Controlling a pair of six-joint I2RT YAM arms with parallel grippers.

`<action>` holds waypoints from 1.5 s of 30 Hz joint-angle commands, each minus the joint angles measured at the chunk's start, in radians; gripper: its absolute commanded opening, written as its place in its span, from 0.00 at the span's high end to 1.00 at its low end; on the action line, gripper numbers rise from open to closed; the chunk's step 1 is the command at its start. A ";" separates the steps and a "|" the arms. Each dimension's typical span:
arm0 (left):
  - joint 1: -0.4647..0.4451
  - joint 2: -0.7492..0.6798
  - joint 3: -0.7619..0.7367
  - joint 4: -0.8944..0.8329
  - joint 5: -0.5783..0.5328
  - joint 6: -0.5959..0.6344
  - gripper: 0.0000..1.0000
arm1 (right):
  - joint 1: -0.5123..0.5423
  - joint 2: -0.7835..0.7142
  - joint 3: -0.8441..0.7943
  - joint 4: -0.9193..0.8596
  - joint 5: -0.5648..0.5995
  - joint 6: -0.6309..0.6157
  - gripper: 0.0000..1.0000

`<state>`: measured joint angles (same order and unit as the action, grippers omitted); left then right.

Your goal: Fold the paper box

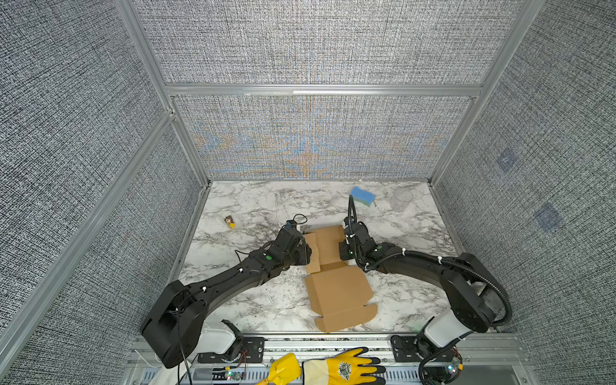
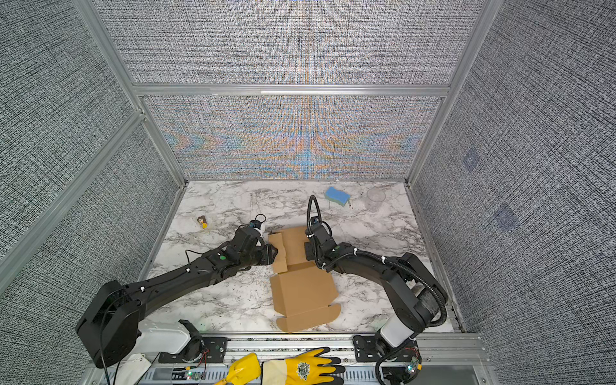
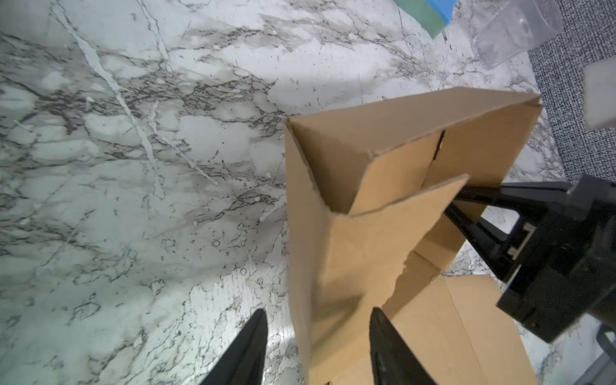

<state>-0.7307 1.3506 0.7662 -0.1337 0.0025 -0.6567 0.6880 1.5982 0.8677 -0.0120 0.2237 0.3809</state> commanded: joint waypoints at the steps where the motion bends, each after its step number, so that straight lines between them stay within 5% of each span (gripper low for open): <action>1: 0.000 0.002 -0.009 0.051 0.025 -0.018 0.51 | 0.002 -0.011 -0.003 0.017 0.002 0.007 1.00; 13: 0.001 0.104 0.048 0.063 -0.011 -0.001 0.59 | 0.013 -0.030 -0.017 0.042 -0.030 0.009 1.00; 22: 0.000 0.134 0.058 0.041 -0.055 0.002 0.80 | 0.036 -0.018 -0.006 0.058 -0.040 0.011 1.00; 34: 0.000 0.182 0.133 -0.115 -0.177 -0.016 0.94 | 0.075 -0.035 0.001 0.053 -0.006 0.010 1.00; 45: 0.000 0.239 0.264 -0.358 -0.294 -0.029 0.97 | 0.102 -0.051 -0.006 0.059 -0.002 0.024 1.00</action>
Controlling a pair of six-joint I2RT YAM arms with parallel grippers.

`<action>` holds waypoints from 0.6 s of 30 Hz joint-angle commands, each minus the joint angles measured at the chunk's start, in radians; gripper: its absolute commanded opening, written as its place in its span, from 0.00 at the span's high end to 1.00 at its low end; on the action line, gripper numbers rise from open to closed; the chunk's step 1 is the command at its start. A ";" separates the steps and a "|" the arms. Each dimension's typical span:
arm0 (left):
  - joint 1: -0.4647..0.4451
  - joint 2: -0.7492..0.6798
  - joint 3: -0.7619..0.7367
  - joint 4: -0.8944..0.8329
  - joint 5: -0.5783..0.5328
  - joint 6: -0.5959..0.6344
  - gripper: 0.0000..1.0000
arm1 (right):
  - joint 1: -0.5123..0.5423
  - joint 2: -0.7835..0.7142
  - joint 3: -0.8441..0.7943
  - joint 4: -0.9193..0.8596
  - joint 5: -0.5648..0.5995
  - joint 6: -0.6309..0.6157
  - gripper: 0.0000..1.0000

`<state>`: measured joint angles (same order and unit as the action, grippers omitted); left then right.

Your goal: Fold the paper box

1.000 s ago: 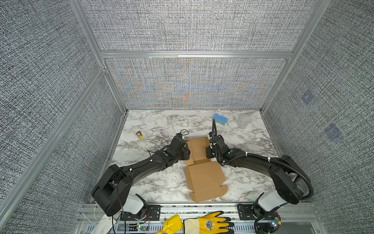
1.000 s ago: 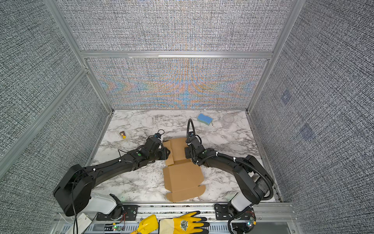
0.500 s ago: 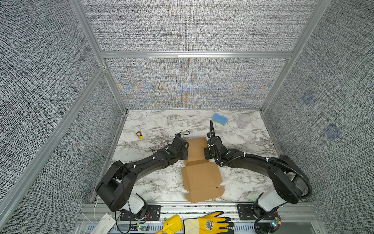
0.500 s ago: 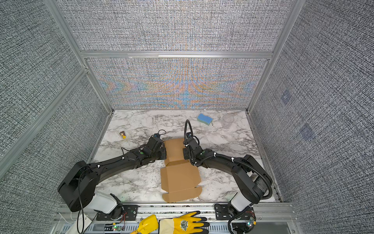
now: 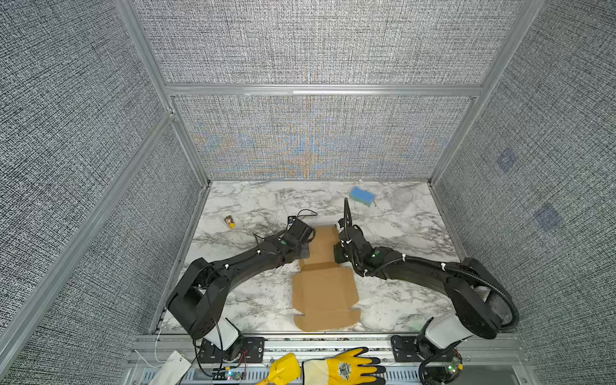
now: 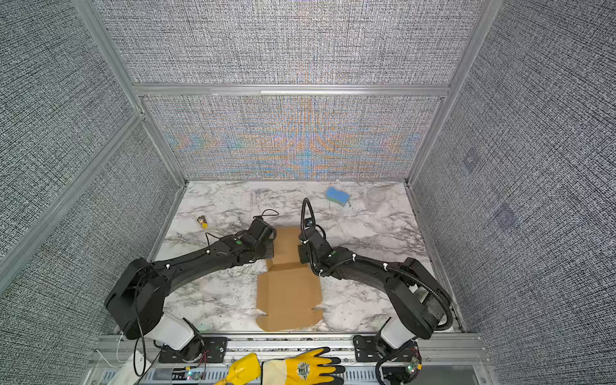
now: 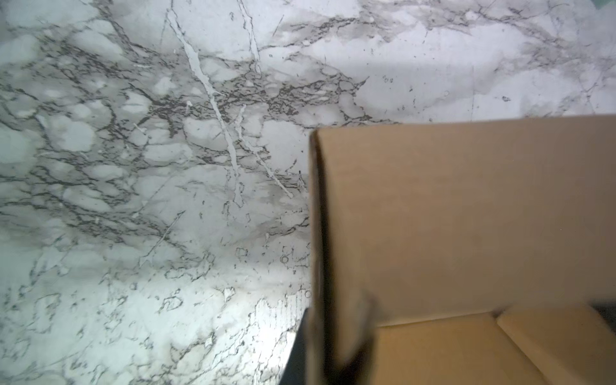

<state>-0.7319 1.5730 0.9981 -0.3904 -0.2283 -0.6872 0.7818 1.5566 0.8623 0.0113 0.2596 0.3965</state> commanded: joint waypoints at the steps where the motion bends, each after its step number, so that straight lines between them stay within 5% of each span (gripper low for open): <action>1: 0.000 0.023 0.044 -0.120 -0.069 0.003 0.97 | 0.009 -0.008 0.001 0.034 -0.043 0.008 1.00; 18: 0.008 0.162 0.242 -0.460 -0.164 0.065 0.97 | 0.011 0.052 0.044 -0.011 -0.095 0.024 1.00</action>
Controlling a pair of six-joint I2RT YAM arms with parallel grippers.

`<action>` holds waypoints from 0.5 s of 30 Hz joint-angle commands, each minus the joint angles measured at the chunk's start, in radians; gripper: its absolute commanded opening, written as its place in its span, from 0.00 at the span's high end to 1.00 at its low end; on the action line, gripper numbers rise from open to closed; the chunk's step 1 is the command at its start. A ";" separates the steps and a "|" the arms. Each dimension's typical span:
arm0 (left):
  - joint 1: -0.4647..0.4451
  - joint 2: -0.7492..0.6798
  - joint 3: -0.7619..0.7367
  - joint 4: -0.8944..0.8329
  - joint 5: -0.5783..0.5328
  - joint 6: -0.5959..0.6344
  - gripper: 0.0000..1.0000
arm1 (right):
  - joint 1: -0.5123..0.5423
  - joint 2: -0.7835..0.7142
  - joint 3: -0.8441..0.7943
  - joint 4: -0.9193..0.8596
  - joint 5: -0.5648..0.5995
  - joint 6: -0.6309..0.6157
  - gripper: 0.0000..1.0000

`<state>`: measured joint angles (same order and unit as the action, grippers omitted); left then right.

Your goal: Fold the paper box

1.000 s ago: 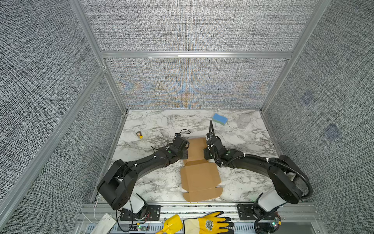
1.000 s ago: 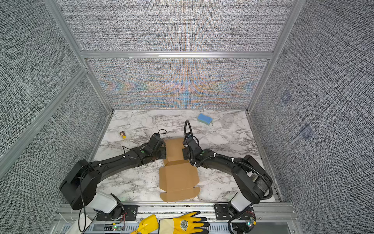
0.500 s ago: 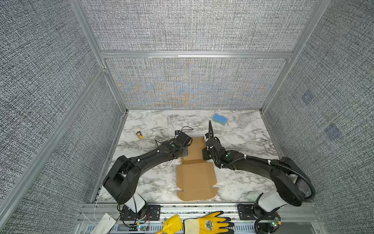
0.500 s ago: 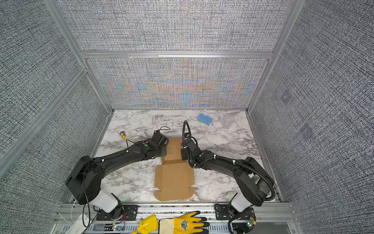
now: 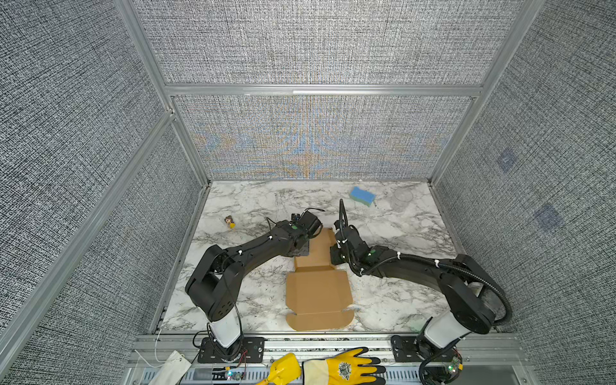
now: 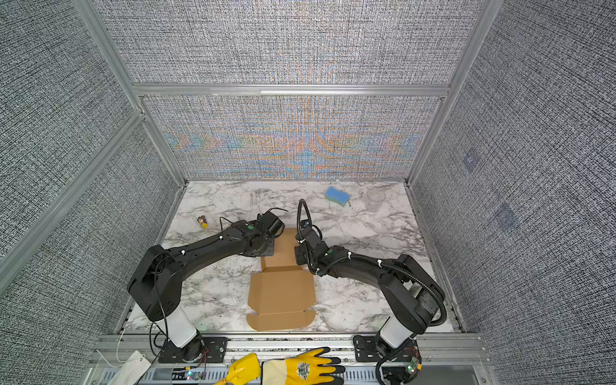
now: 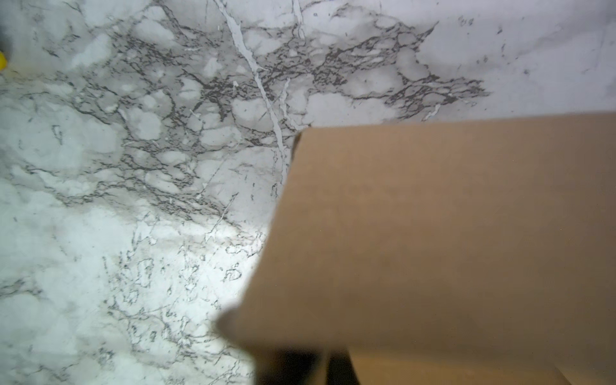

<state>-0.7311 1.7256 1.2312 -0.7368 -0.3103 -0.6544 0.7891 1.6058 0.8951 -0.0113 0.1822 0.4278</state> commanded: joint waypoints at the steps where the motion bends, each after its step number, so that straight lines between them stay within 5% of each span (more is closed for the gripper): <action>1: 0.007 0.016 0.015 -0.127 -0.088 0.035 0.97 | 0.004 0.004 0.014 0.011 -0.019 -0.007 1.00; 15: 0.063 0.048 -0.010 -0.131 -0.072 0.106 0.93 | 0.004 0.048 0.058 -0.028 -0.018 -0.004 1.00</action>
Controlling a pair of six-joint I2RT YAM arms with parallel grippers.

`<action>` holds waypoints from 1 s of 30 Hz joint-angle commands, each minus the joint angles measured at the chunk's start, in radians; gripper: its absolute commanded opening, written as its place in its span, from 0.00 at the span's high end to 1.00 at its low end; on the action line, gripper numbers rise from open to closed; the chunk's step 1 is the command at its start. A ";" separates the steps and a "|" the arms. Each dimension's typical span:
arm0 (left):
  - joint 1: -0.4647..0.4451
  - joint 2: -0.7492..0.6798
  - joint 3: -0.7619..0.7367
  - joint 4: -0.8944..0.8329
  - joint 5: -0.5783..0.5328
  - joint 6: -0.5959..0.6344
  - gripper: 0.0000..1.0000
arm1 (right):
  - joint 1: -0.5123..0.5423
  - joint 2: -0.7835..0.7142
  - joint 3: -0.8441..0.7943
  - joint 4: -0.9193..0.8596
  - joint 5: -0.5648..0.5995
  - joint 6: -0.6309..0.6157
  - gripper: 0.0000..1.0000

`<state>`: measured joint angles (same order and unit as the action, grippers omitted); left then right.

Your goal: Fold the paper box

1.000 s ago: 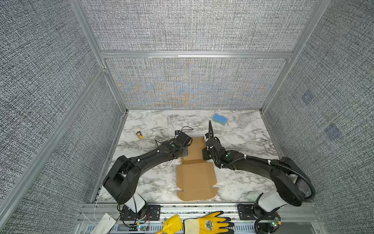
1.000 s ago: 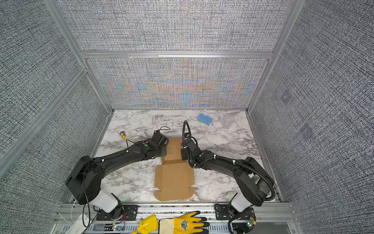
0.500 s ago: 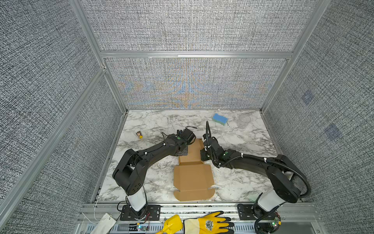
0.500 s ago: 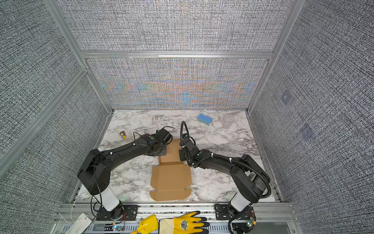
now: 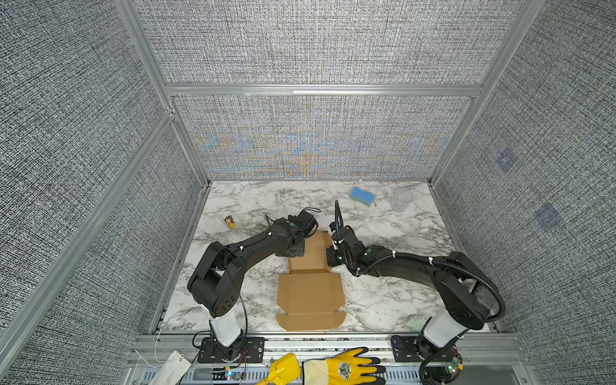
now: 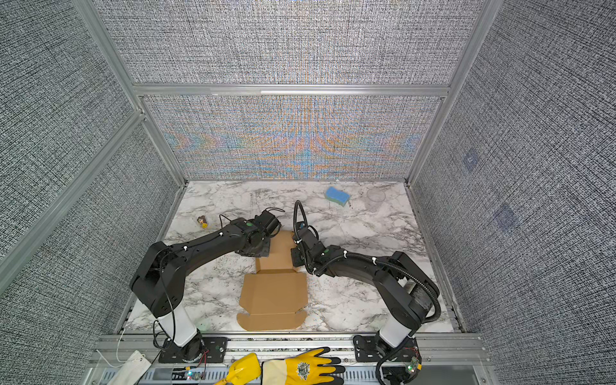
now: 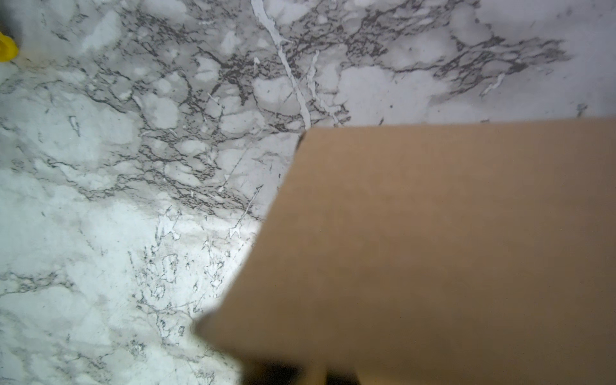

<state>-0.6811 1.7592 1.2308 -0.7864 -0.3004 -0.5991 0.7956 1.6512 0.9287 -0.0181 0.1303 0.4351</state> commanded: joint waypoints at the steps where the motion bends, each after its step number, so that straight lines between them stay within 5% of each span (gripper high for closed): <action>1: 0.015 0.019 -0.012 -0.068 -0.070 0.058 0.92 | -0.002 0.013 0.032 -0.025 0.032 -0.009 1.00; 18: 0.043 0.050 -0.031 0.058 0.001 0.149 0.64 | -0.007 0.137 0.159 -0.127 0.040 0.011 1.00; 25: 0.065 -0.121 -0.099 0.218 0.147 0.167 0.39 | -0.012 0.161 0.189 -0.150 0.028 -0.001 1.00; 30: 0.086 -0.219 -0.138 0.295 0.249 0.170 0.34 | -0.013 0.178 0.205 -0.164 0.021 -0.014 1.00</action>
<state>-0.5991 1.5665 1.1011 -0.5632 -0.1337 -0.4446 0.7841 1.8194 1.1313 -0.1364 0.1486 0.4320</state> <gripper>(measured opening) 0.664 0.056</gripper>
